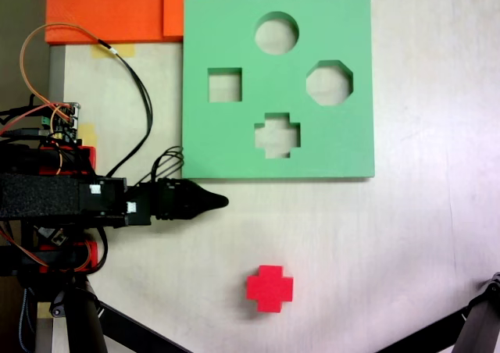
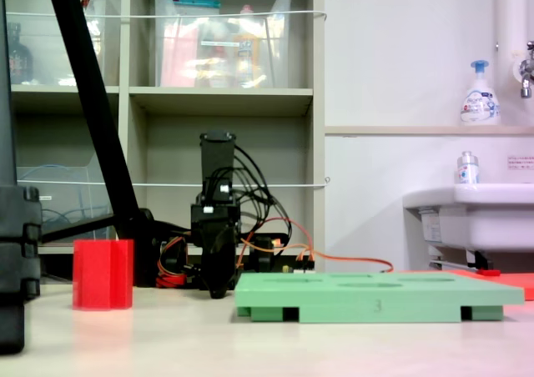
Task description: Put the cross columnar block into the corresponding hole
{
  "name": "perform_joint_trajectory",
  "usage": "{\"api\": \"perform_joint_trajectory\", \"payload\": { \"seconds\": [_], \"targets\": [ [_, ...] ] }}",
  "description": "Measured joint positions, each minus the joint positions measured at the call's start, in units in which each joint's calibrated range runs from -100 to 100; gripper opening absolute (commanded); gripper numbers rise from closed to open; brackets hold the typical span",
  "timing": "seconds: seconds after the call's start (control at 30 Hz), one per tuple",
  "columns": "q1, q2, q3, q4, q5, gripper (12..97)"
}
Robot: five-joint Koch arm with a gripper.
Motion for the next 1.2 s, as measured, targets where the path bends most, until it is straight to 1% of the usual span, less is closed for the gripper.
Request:
{"api": "perform_joint_trajectory", "payload": {
  "seconds": [0.1,0.23,0.37,0.47,0.57,0.67,0.77,0.8,0.83,0.87,1.0,1.1,1.13,1.17,1.2],
  "targets": [
    [-0.2,0.0,0.0,0.0,1.61,49.9],
    [-1.32,0.0,0.0,0.49,8.94,49.1],
    [-5.03,0.0,0.0,5.09,14.95,44.4],
    [-8.21,0.0,0.0,9.1,17.73,44.1],
    [-9.23,0.0,3.63,7.54,21.0,44.1],
    [-9.43,0.14,11.07,-2.84,25.54,44.1],
    [-9.33,0.14,28.12,-22.52,30.57,43.2],
    [-9.28,0.14,34.49,-30.35,31.89,41.3],
    [-9.28,0.14,39.69,-37.1,33.06,37.7],
    [-9.28,0.14,43.31,-43.66,34.04,37.6],
    [-9.28,0.14,54.29,-62.46,35.56,37.6],
    [-9.08,2.33,65.65,-72.74,35.9,37.6],
    [-9.08,3.97,68.2,-74.99,36.04,38.9],
    [-9.18,6.43,71.04,-77.53,36.14,45.2],
    [-9.38,10.12,74.96,-79.98,36.19,55.6]
  ]
}}
